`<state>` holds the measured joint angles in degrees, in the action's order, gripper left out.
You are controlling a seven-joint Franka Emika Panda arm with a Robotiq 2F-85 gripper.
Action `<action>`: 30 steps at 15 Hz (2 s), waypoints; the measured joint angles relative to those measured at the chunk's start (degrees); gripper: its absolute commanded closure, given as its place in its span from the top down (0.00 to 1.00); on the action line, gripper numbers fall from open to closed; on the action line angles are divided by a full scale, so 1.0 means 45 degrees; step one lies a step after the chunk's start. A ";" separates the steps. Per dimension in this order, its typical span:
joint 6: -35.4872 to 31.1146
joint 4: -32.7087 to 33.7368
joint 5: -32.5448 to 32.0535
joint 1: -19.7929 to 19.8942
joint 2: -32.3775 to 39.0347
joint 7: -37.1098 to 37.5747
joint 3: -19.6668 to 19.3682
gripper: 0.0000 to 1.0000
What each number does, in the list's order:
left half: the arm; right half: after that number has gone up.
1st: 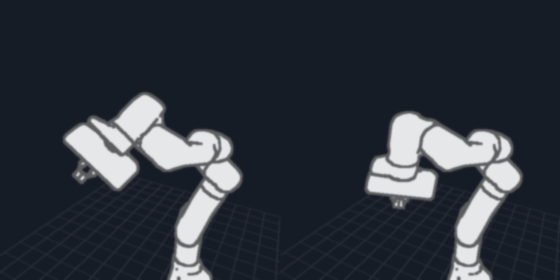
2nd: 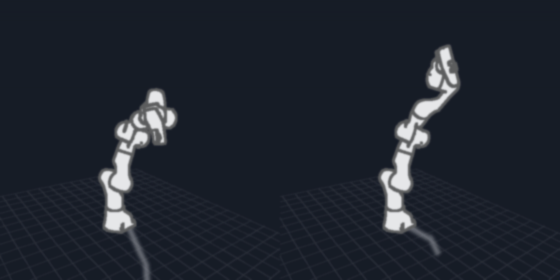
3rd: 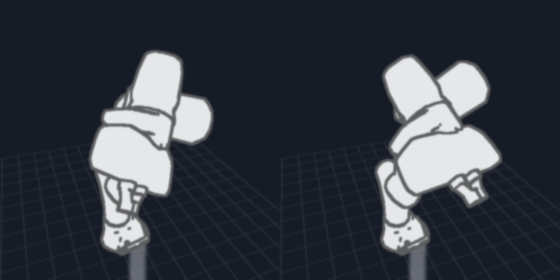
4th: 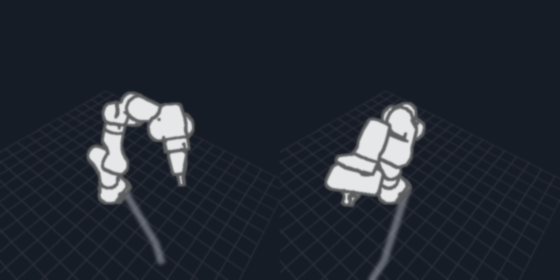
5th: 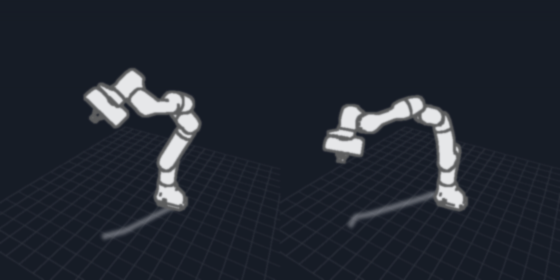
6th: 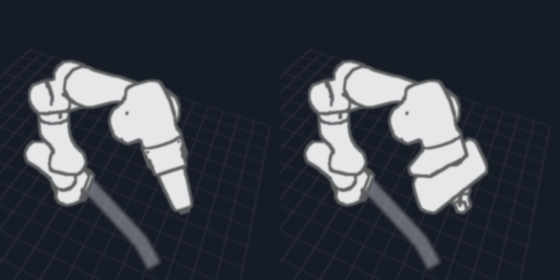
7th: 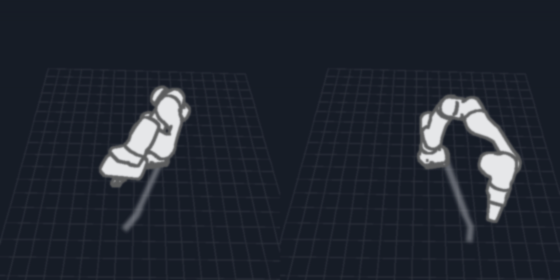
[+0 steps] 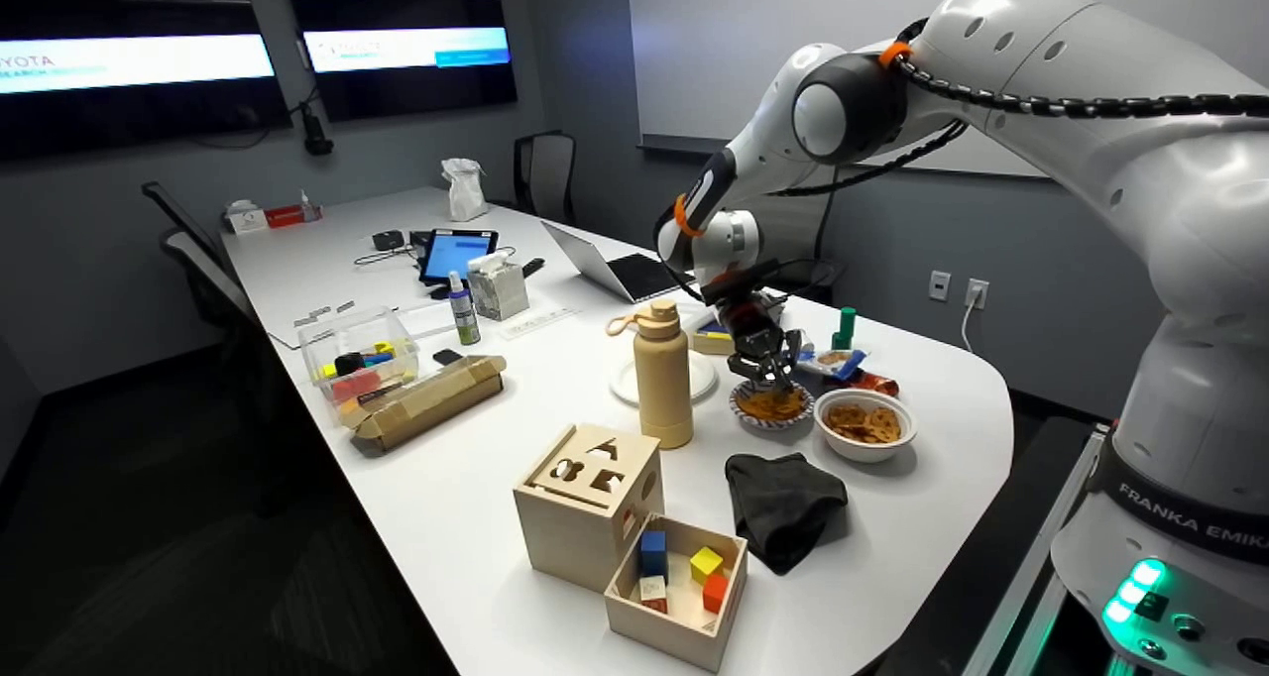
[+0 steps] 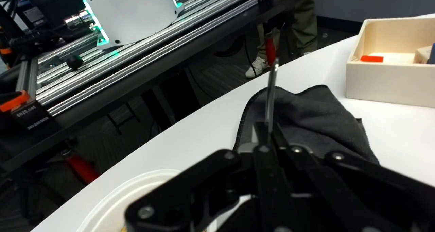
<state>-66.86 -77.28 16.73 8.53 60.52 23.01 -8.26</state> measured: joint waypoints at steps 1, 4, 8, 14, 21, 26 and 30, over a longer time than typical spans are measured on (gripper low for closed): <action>0.0067 0.0079 -0.0001 -0.0042 0.0048 -0.0108 0.0068 0.01; 0.0076 0.0289 0.0002 -0.0072 0.0068 -0.0849 0.0262 0.01; -0.0238 0.0479 0.0046 0.0041 0.0064 -0.1978 0.0326 0.01; -0.0983 0.0493 0.0040 0.0168 0.0066 -0.1571 0.0047 0.01; 0.0200 0.0453 0.0017 0.0130 0.0106 -0.0565 -0.0040 0.01; 0.1228 0.0554 0.0016 0.0055 0.0480 -0.0802 0.0262 0.01; 0.1224 0.0693 0.0093 0.0010 0.0618 -0.1064 0.0388 0.01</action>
<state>-61.35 -74.16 17.15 8.58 63.30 18.22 -6.51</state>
